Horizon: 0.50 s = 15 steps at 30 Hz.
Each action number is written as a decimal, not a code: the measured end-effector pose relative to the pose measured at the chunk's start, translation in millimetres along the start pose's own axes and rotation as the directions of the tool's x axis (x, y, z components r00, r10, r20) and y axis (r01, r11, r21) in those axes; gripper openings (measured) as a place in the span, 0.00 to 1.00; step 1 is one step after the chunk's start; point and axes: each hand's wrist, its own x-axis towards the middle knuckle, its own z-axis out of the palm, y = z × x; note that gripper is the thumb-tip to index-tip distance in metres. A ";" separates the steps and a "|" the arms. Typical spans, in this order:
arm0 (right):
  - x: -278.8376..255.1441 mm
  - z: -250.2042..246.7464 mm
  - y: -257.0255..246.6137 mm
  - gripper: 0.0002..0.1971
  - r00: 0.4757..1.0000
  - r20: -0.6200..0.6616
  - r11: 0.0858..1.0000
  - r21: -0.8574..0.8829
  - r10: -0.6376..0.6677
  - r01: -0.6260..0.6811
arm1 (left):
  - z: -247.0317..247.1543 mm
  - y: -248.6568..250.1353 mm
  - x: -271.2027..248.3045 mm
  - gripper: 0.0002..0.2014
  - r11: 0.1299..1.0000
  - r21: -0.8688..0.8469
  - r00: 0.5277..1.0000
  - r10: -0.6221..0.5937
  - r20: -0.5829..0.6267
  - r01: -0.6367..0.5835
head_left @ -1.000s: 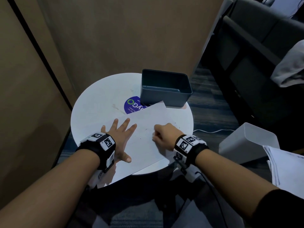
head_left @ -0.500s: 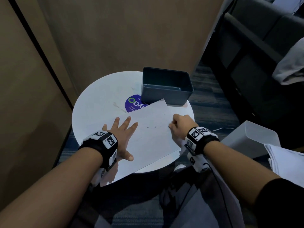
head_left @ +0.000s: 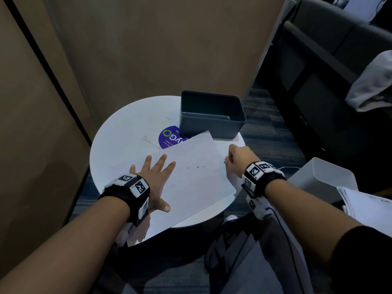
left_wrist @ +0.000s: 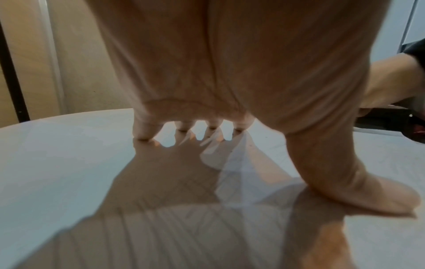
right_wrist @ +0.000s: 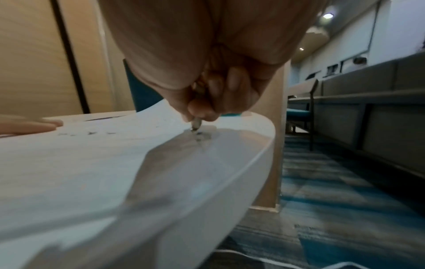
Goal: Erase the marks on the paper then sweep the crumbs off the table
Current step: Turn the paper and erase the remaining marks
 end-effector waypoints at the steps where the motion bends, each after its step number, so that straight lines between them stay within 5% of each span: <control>1: -0.1 -0.5 -6.2 0.08 0.999 0.005 0.999 0.033 -0.039 0.038 | -0.8 0.2 0.3 0.82 1.000 0.009 1.000 0.002 0.004 -0.002; 5: -13.9 17.1 -26.1 0.10 0.977 0.076 0.968 0.173 -0.198 0.183 | -3.8 3.5 2.6 0.74 0.999 0.030 1.000 -0.019 0.004 0.018; 11: -6.9 -4.8 11.1 0.08 0.998 0.052 0.999 -0.032 -0.023 0.025 | 2.6 1.3 3.8 0.71 0.999 0.037 0.999 -0.037 0.001 0.037; 15: 1.1 -6.4 -7.9 0.09 0.989 0.063 0.987 0.102 -0.132 0.125 | -1.2 1.5 3.4 0.71 0.998 0.047 0.999 -0.041 0.006 0.041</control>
